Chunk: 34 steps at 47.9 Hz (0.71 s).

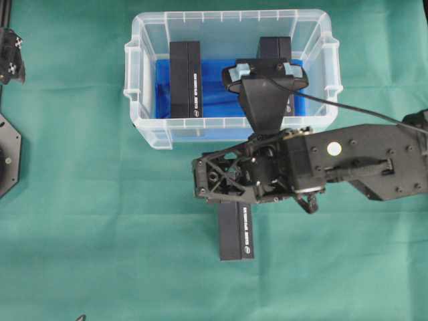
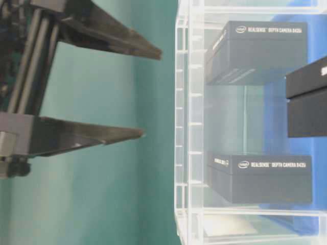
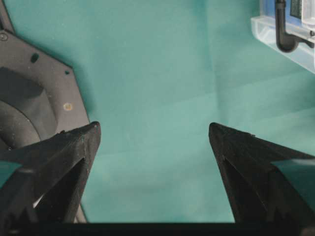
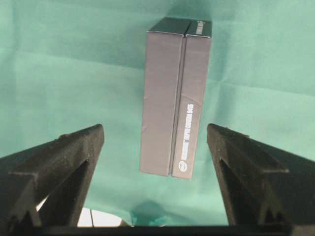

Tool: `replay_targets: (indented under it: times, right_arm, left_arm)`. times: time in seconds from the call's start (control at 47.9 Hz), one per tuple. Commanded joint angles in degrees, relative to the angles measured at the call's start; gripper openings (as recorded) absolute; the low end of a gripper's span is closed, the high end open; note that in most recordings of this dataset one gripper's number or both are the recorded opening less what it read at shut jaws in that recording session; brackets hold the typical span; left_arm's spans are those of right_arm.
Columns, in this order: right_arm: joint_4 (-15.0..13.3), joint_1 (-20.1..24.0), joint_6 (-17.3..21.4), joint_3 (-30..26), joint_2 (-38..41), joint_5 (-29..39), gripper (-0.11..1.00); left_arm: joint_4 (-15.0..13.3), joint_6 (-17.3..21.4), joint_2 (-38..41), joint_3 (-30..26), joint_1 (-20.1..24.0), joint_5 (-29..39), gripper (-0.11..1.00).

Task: Take out the box from the case.
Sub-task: 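Carry the box in front of the bin, lower it, open the right gripper, then withdraw the right gripper to the upper right side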

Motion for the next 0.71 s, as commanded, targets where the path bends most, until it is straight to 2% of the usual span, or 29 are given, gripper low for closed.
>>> replay_targets:
  times: [0.0,0.209,0.397,0.689]
  right_arm:
    - [-0.3,-0.1,-0.2,-1.4,-2.0,0.4,0.85]
    - [0.0,0.1,-1.7,-1.4,-2.2,0.7,0.85]
    - [0.0,1.1,-2.4,-0.1,-4.1,4.0,0.85]
    - [0.1,2.9,-1.2,10.5,-14.1,7.4,0.85]
  left_arm:
    - [0.3,0.1,-0.1,-0.6,-0.2,0.0,0.92]
    - [0.3,0.1,-0.1,-0.6,-0.2,-0.1,0.92]
    - [0.2,-0.1,-0.1,-0.7,-0.2,-0.2,0.92]
    - [0.2,0.0,-0.2,-0.6,-0.2,-0.4,0.92]
